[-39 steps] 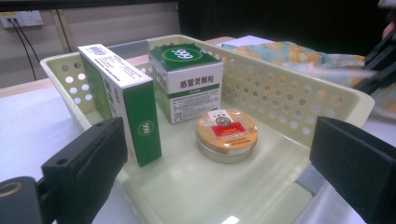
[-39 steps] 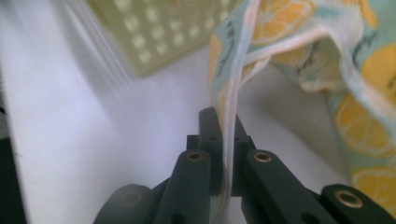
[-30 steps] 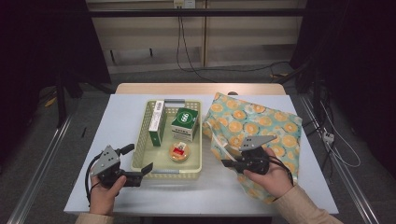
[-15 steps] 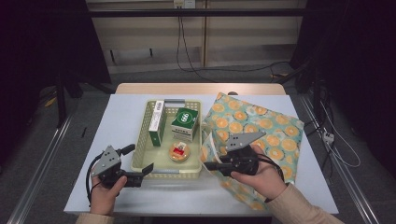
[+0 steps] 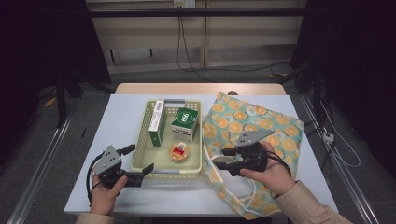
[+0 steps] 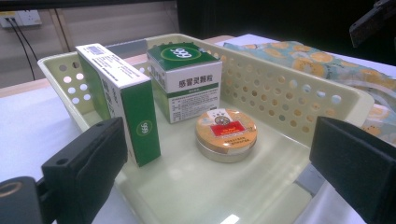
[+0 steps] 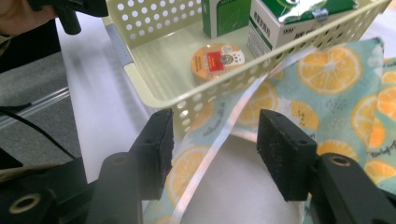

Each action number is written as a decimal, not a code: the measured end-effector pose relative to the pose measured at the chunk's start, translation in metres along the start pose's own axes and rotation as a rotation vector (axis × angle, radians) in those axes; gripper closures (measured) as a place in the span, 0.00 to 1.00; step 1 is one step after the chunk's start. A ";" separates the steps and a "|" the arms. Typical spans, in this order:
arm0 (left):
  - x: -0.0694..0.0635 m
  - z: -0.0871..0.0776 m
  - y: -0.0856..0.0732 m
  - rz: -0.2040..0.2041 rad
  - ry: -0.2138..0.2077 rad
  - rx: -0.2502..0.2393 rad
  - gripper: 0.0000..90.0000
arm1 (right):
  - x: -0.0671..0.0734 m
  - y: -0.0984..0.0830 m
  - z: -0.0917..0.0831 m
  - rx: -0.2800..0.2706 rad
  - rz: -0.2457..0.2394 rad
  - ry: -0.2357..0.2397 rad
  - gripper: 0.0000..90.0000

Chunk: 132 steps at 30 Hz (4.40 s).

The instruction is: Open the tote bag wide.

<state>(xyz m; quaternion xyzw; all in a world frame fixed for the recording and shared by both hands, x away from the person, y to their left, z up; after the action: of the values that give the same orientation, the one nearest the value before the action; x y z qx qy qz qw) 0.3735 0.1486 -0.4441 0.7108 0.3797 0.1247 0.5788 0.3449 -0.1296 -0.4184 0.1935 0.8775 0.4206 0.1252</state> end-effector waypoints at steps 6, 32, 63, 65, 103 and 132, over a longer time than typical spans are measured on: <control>0.000 0.000 0.000 0.002 0.001 -0.001 0.04 | 0.016 -0.018 0.010 0.059 -0.018 0.029 0.63; 0.001 -0.002 0.001 0.003 0.003 -0.004 0.04 | 0.030 -0.041 0.028 0.083 0.012 0.090 1.00; 0.001 -0.001 0.000 0.002 0.001 0.000 0.04 | -0.050 -0.039 -0.026 0.026 0.102 -0.101 1.00; 0.001 -0.001 0.000 0.002 0.003 0.001 0.04 | -0.061 -0.042 -0.030 0.032 0.106 -0.130 1.00; 0.001 0.000 -0.001 0.006 0.005 0.011 0.05 | -0.106 -0.076 -0.043 0.054 0.128 -0.290 0.42; 0.000 0.001 -0.003 0.008 0.000 0.016 0.05 | -0.073 -0.110 0.027 0.228 0.031 -0.203 1.00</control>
<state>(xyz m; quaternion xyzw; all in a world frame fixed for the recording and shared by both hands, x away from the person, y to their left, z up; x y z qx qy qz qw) 0.3733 0.1479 -0.4473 0.7171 0.3776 0.1239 0.5726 0.3949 -0.2063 -0.5171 0.2616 0.8993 0.2982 0.1840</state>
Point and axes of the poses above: each handheld gripper's, and its own axes: z roughly forward along the jaws, y roughly out of its top, x roughly to its left, the point moved 9 cm from there along z, roughly forward along the jaws, and after that the axes turned 14 degrees about -z, right-handed, at the moved point
